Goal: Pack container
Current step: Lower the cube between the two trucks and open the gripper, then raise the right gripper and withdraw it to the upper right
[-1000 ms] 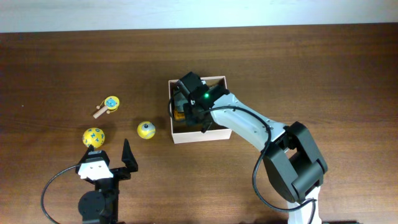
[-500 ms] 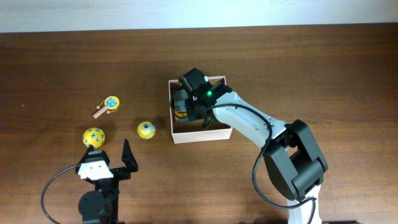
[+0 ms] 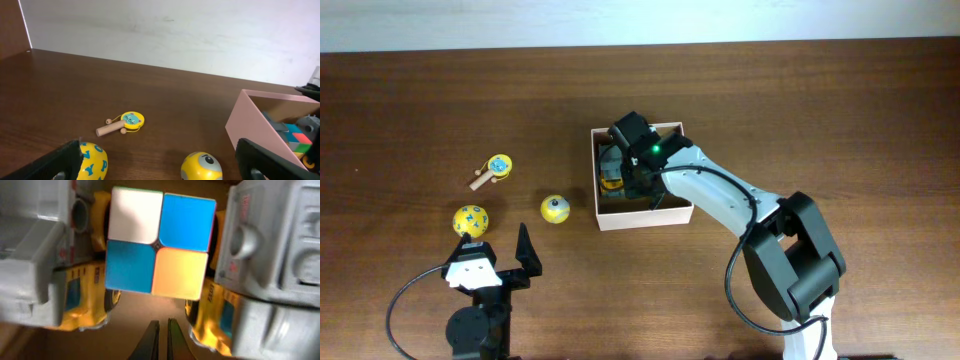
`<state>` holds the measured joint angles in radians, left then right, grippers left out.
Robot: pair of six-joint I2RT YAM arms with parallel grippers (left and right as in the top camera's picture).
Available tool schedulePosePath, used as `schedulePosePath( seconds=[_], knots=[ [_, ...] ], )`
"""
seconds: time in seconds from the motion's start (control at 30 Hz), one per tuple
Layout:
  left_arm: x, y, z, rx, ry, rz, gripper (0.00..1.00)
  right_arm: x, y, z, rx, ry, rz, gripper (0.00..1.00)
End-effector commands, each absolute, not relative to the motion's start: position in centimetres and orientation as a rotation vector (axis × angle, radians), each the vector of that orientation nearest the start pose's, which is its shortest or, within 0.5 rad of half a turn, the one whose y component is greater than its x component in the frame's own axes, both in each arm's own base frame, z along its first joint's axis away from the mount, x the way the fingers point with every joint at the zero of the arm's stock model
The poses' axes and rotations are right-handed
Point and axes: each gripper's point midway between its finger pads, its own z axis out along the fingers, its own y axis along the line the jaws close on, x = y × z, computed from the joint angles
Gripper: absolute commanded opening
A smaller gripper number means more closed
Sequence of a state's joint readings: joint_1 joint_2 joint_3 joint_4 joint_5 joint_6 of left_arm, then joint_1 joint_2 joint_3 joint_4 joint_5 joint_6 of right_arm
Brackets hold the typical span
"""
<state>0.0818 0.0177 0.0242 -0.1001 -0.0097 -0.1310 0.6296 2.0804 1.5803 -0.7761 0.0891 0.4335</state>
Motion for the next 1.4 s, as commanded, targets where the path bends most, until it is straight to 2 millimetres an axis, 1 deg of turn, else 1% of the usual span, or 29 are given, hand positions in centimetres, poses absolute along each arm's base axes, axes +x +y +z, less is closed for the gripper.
schedulePosePath(
  seconds=[0.0,0.17,0.23,0.3,0.4,0.47,0.5,0.6,0.63,0.7,0.73,0.77,0.8,0.83,0.9,1.0,1.03,1.07,1.13,1.27,1.37],
  knots=[
    [24.5,2.1,15.4,-0.166,1.661,-0.024,0.99,39.8,26.7,10.3,-0.246,2.728,0.161,0.04],
    [24.5,2.1,15.4,-0.166,1.661,-0.024,0.99,40.0,26.7,16.4,-0.235,2.650,0.207,0.04],
    [24.5,2.1,15.4,-0.166,1.661,-0.024,0.99,40.2,26.5,18.9,-0.221,2.602,0.213,0.04],
    [24.5,2.1,15.4,-0.166,1.661,-0.024,0.99,40.5,25.7,21.8,-0.193,2.542,0.196,0.04],
    [24.5,2.1,15.4,-0.166,1.661,-0.024,0.99,41.1,23.1,24.9,-0.121,2.477,0.128,0.04],
    [24.5,2.1,15.4,-0.166,1.661,-0.024,0.99,41.5,20.9,25.9,-0.066,2.462,0.080,0.05],
    [24.5,2.1,15.4,-0.166,1.661,-0.024,0.99,41.6,19.2,26.3,-0.028,2.459,0.046,0.05],
    [24.5,2.1,15.4,-0.166,1.661,-0.024,0.99,42.1,15.2,26.4,0.069,2.481,-0.018,0.05],
    [24.5,2.1,15.4,-0.166,1.661,-0.024,0.99,42.3,13.8,26.2,0.105,2.493,-0.040,0.09],
    [24.5,2.1,15.4,-0.166,1.661,-0.024,0.99,42.4,11.1,25.8,0.172,2.517,-0.074,0.11],
    [24.5,2.1,15.4,-0.166,1.661,-0.024,0.99,42.5,9.7,25.7,0.209,2.527,-0.092,0.13],
    [24.5,2.1,15.4,-0.166,1.661,-0.024,0.99,42.5,8.6,25.5,0.240,2.535,-0.106,0.17],
    [24.5,2.1,15.4,-0.166,1.661,-0.024,0.99,42.6,7.7,25.4,0.263,2.540,-0.117,0.19],
    [24.5,2.1,15.4,-0.166,1.661,-0.024,0.99,42.6,6.6,25.3,0.296,2.544,-0.132,0.27],
    [24.5,2.1,15.4,-0.166,1.661,-0.024,0.99,42.5,4.9,25.1,0.343,2.553,-0.153,0.40],
    [24.5,2.1,15.4,-0.166,1.661,-0.024,0.99,42.3,2.8,24.6,0.401,2.568,-0.187,0.76],
    [24.5,2.1,15.4,-0.166,1.661,-0.024,0.99,42.2,2.3,24.4,0.416,2.573,-0.195,0.93],
    [24.5,2.1,15.4,-0.166,1.661,-0.024,0.99,42.2,1.8,24.2,0.429,2.578,-0.201,0.99],
    [24.5,2.1,15.4,-0.166,1.661,-0.024,0.99,42.1,1.2,23.5,0.447,2.593,-0.214,0.99],
    [24.5,2.1,15.4,-0.166,1.661,-0.024,0.99,41.3,0.9,22.0,0.450,2.646,-0.239,0.99],
    [24.5,2.1,15.4,-0.166,1.661,-0.024,0.99,40.9,0.9,21.5,0.449,2.665,-0.249,0.99]
  ],
)
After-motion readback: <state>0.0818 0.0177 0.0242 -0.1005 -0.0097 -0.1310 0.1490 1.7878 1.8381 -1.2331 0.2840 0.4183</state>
